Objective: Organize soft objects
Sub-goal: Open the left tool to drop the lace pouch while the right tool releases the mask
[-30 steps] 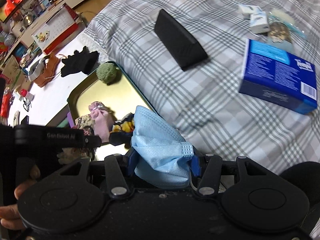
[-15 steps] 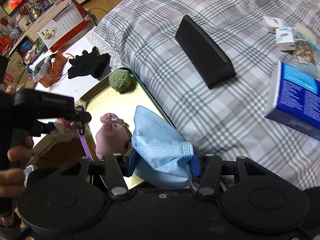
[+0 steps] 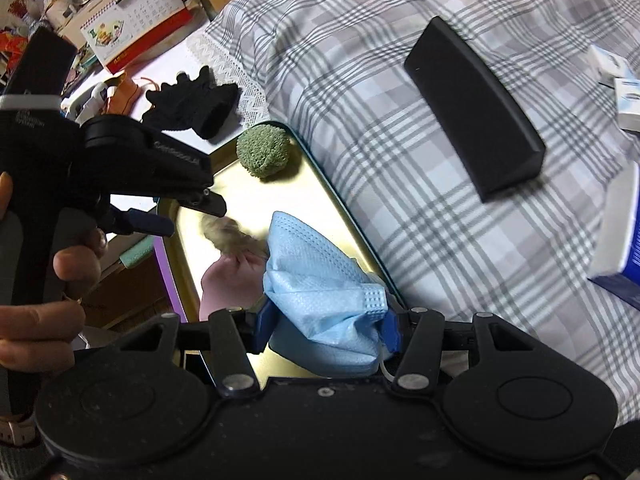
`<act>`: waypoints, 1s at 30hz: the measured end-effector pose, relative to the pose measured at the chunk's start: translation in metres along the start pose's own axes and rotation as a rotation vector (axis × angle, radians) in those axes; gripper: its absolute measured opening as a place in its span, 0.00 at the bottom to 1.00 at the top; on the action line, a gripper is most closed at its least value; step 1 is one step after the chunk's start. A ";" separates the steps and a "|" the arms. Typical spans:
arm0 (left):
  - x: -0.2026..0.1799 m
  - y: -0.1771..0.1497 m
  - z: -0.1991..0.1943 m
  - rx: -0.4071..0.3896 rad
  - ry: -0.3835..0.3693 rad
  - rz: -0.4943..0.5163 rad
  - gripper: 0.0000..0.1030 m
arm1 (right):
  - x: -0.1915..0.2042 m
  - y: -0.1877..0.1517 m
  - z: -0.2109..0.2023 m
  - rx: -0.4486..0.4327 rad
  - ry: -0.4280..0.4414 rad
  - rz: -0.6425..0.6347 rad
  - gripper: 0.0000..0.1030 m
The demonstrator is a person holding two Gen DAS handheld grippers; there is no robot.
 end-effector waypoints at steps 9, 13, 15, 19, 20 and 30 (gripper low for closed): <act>-0.002 -0.010 0.006 0.021 0.004 0.012 0.61 | -0.001 0.002 0.005 0.001 0.010 0.010 0.59; -0.004 -0.016 0.005 0.029 0.002 0.017 0.61 | -0.005 -0.001 0.004 0.003 0.007 0.025 0.59; -0.005 -0.020 0.004 0.029 -0.001 0.019 0.61 | -0.006 -0.003 0.003 0.004 0.007 0.031 0.59; -0.008 -0.027 0.000 0.031 -0.012 0.022 0.63 | -0.010 -0.006 0.000 0.004 0.006 0.042 0.60; -0.009 -0.028 -0.001 0.028 -0.013 0.025 0.63 | -0.011 -0.007 -0.001 0.003 0.007 0.043 0.60; -0.014 -0.042 -0.016 0.016 -0.021 0.034 0.64 | -0.017 -0.014 -0.013 -0.012 0.004 0.062 0.61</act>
Point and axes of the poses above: each gripper's, at about its wrist camera, not at the fingertips, and z roughly the way its jaws point, x to its left, y to its top, the point moved 5 cm from there along z, roughly the way its jaws point, and after that the axes turned 10 degrees about y, right-handed, at the moved point
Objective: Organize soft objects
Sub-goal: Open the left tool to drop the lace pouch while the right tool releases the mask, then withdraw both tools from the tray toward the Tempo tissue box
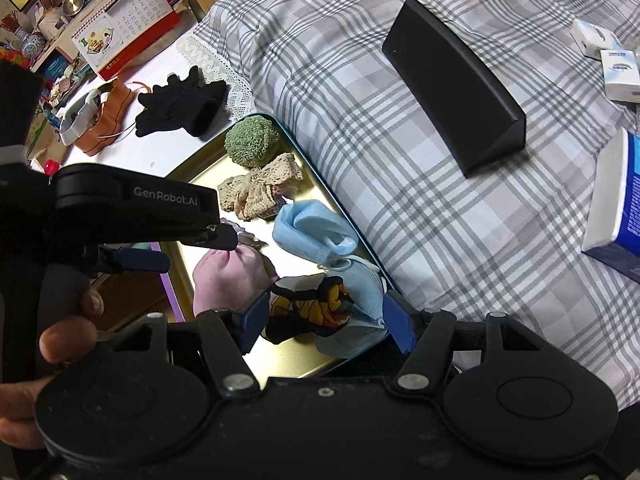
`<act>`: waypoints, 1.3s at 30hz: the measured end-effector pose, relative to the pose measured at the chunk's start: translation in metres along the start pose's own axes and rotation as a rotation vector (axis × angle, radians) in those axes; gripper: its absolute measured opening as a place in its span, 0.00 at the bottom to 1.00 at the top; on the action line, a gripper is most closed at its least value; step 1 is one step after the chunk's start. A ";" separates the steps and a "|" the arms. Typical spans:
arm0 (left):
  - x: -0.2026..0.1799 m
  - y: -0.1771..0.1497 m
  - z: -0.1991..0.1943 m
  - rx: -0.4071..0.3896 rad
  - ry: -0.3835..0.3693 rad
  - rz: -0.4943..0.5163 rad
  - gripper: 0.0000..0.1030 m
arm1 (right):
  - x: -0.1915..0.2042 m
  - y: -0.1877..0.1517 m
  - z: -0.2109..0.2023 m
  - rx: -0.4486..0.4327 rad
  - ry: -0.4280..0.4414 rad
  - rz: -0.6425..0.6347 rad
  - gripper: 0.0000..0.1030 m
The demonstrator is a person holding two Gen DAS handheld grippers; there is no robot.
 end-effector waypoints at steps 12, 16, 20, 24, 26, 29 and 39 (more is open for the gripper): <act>-0.014 -0.027 -0.015 0.008 -0.027 0.038 0.65 | -0.013 -0.016 -0.020 -0.026 -0.011 0.015 0.61; -0.021 -0.037 -0.021 -0.001 -0.029 0.054 0.65 | -0.021 -0.022 -0.031 -0.044 -0.013 0.027 0.62; -0.030 -0.047 -0.028 -0.006 -0.031 0.075 0.65 | -0.030 -0.027 -0.042 -0.067 -0.013 0.043 0.62; -0.041 -0.059 -0.035 -0.017 -0.033 0.102 0.65 | -0.040 -0.033 -0.055 -0.092 -0.012 0.062 0.62; -0.047 -0.065 -0.038 -0.020 -0.033 0.118 0.66 | -0.046 -0.037 -0.063 -0.104 -0.011 0.070 0.62; -0.057 -0.075 -0.041 -0.019 -0.036 0.140 0.68 | -0.057 -0.043 -0.073 -0.124 -0.011 0.089 0.63; -0.097 -0.107 -0.051 -0.033 -0.031 0.230 0.68 | -0.100 -0.063 -0.109 -0.199 -0.020 0.170 0.64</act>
Point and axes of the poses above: each gripper's, at about its wrist camera, not at the fingertips, and z roughly the way its jaws point, x to its left, y to its top, the point moved 5 cm from there along z, roughly the way its jaws point, and after that the axes turned 10 degrees about y, right-handed, at the moved point
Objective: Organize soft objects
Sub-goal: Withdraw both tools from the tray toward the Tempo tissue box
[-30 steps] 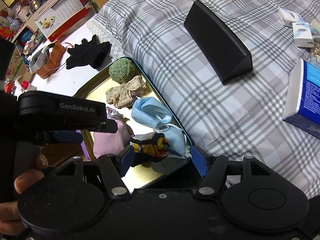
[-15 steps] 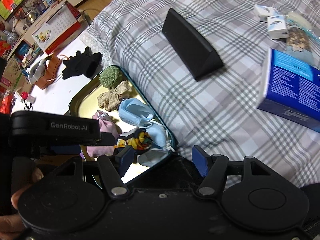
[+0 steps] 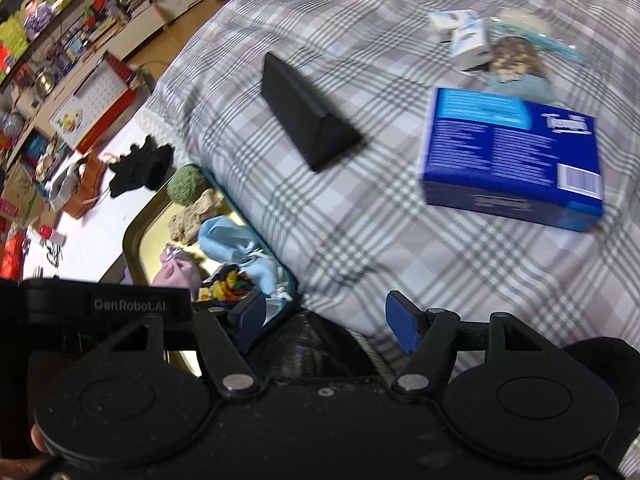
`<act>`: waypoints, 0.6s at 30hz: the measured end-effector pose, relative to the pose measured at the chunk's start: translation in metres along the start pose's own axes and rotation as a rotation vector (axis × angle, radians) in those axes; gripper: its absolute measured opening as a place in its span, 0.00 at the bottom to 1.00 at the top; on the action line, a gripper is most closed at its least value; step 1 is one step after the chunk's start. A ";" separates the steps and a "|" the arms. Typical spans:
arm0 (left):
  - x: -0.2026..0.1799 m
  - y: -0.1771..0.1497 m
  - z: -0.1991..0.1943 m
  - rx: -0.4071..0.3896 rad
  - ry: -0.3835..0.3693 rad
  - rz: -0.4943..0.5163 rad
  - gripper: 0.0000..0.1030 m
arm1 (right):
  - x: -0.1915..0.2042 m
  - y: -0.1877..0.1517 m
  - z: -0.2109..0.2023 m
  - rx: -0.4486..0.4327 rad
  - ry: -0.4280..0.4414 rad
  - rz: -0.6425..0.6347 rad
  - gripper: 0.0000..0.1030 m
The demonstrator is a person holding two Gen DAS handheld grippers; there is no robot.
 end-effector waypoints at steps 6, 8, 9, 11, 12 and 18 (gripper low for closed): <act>-0.033 -0.012 -0.006 -0.002 -0.014 0.066 0.68 | -0.032 -0.004 -0.023 -0.052 -0.018 0.061 0.65; -0.044 -0.015 -0.009 -0.008 -0.016 0.089 0.68 | -0.044 -0.005 -0.032 -0.069 -0.025 0.080 0.65; -0.050 -0.016 -0.010 -0.011 -0.019 0.101 0.69 | -0.049 -0.005 -0.035 -0.077 -0.030 0.090 0.65; -0.060 -0.019 -0.012 -0.013 -0.025 0.125 0.69 | -0.062 -0.006 -0.043 -0.093 -0.036 0.110 0.65; -0.066 -0.020 -0.012 -0.014 -0.028 0.136 0.69 | -0.068 -0.006 -0.047 -0.100 -0.039 0.120 0.65; -0.094 -0.031 -0.014 -0.024 -0.042 0.187 0.69 | -0.100 -0.008 -0.064 -0.136 -0.061 0.176 0.65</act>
Point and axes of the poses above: each gripper's, at about its wrist camera, not at the fingertips, and z roughly the way its jaws point, x to its left, y to its top, the point moved 5 cm from there along z, roughly the way its jaws point, and after that the axes turned 10 degrees about y, right-handed, at the moved point
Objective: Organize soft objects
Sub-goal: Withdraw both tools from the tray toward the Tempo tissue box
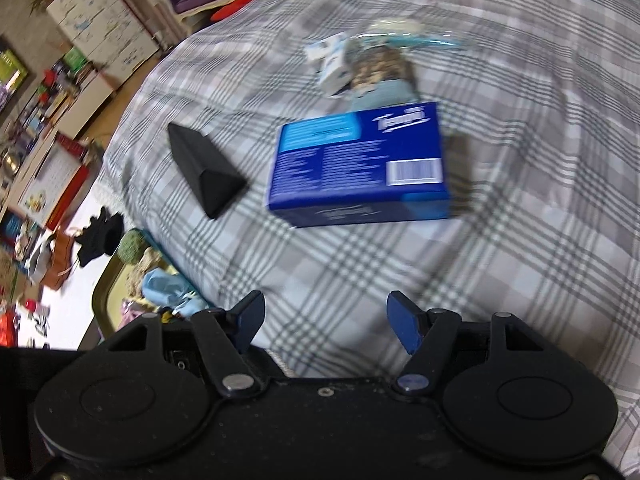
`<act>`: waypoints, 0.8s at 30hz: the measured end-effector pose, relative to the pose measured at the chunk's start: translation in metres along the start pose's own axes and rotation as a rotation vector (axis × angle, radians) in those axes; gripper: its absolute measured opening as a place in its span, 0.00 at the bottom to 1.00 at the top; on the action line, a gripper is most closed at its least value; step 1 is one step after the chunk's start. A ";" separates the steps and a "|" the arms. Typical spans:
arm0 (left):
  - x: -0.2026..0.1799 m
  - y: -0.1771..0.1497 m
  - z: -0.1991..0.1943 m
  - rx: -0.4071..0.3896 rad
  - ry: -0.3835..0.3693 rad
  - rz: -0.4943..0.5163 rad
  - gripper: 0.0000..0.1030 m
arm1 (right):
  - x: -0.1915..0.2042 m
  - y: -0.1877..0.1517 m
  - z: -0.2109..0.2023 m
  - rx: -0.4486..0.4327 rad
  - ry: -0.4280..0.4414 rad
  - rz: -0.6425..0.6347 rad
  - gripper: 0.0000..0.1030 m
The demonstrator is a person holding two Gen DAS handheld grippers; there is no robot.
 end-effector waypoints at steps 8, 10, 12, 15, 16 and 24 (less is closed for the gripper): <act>-0.029 -0.001 0.005 -0.012 0.000 0.066 0.69 | -0.041 0.009 -0.010 -0.033 -0.051 0.077 0.66; -0.034 0.001 0.005 -0.020 0.003 0.078 0.69 | -0.050 0.013 -0.012 -0.041 -0.065 0.097 0.66; -0.037 0.004 0.005 -0.030 0.008 0.089 0.69 | -0.059 0.016 -0.012 -0.050 -0.080 0.113 0.66; -0.043 0.010 0.005 -0.037 0.002 0.103 0.69 | -0.072 0.023 -0.014 -0.066 -0.102 0.132 0.66; -0.046 0.013 0.005 -0.039 0.002 0.107 0.69 | -0.076 0.027 -0.015 -0.072 -0.111 0.137 0.66; -0.059 0.040 0.009 -0.047 -0.001 0.123 0.70 | -0.102 0.062 -0.013 -0.116 -0.156 0.187 0.67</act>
Point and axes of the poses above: each gripper's, at about its wrist camera, not at the fingertips, and z roughly the way its jaws point, x to its left, y to its top, the point moved 5 cm from there along z, roughly the way its jaws point, and after that the axes turned 10 degrees about y, right-handed, at the moved point
